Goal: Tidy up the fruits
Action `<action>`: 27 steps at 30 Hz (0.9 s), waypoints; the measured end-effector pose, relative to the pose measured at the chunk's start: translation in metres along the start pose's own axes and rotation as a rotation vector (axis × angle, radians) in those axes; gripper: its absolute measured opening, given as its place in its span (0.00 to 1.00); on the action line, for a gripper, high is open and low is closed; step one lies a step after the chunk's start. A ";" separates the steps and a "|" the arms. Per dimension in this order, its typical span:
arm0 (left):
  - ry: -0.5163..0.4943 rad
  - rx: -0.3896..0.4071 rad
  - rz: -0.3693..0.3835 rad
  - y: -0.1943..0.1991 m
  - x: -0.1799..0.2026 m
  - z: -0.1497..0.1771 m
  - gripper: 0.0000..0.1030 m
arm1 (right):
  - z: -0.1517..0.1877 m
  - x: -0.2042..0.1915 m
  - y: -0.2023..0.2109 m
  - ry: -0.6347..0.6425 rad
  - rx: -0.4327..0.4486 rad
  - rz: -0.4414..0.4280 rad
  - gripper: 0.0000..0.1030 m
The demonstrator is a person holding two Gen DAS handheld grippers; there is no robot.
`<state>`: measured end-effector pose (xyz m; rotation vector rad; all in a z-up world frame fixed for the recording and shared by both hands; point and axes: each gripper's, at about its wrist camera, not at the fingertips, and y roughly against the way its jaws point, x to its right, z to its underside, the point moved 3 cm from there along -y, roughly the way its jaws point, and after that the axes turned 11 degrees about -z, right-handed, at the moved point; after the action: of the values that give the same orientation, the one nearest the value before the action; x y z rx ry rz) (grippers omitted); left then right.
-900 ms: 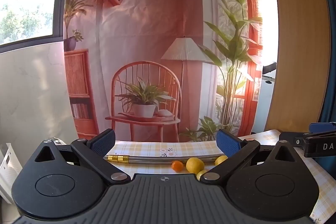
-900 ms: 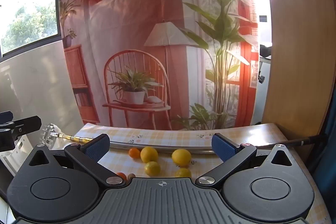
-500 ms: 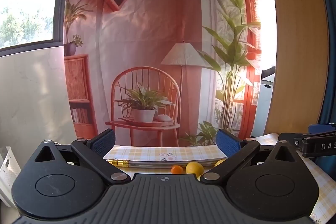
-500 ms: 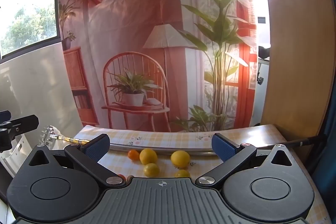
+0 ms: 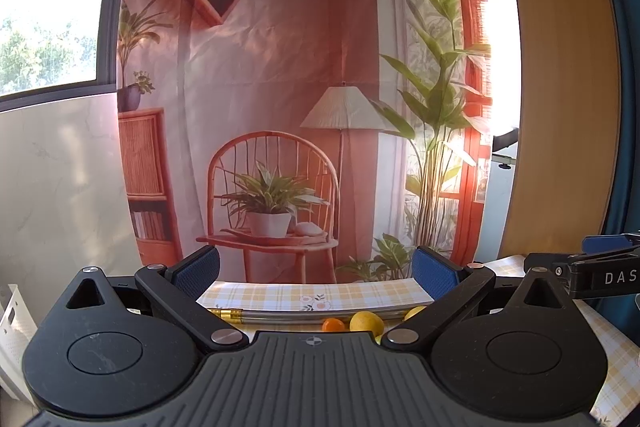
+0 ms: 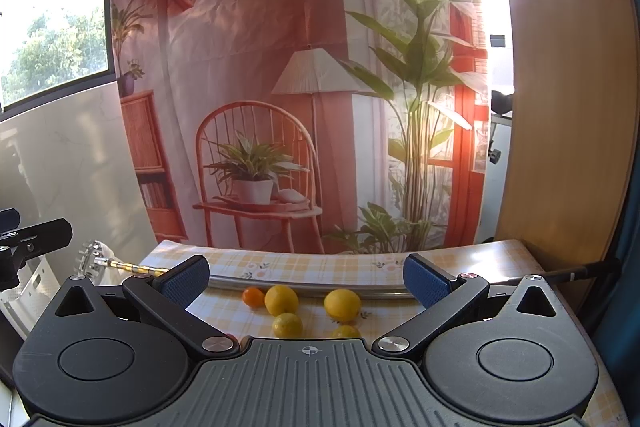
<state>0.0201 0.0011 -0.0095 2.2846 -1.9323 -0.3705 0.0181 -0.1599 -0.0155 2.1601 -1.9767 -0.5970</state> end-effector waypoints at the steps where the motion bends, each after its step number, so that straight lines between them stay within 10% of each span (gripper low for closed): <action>1: 0.000 0.000 0.001 0.000 0.000 0.000 1.00 | -0.001 0.001 0.000 0.000 0.001 0.000 1.00; 27: -0.009 -0.011 -0.006 -0.001 0.003 -0.001 1.00 | 0.000 0.000 0.000 0.000 0.001 0.001 1.00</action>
<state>0.0221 -0.0017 -0.0087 2.2859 -1.9235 -0.3915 0.0180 -0.1603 -0.0153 2.1597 -1.9783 -0.5962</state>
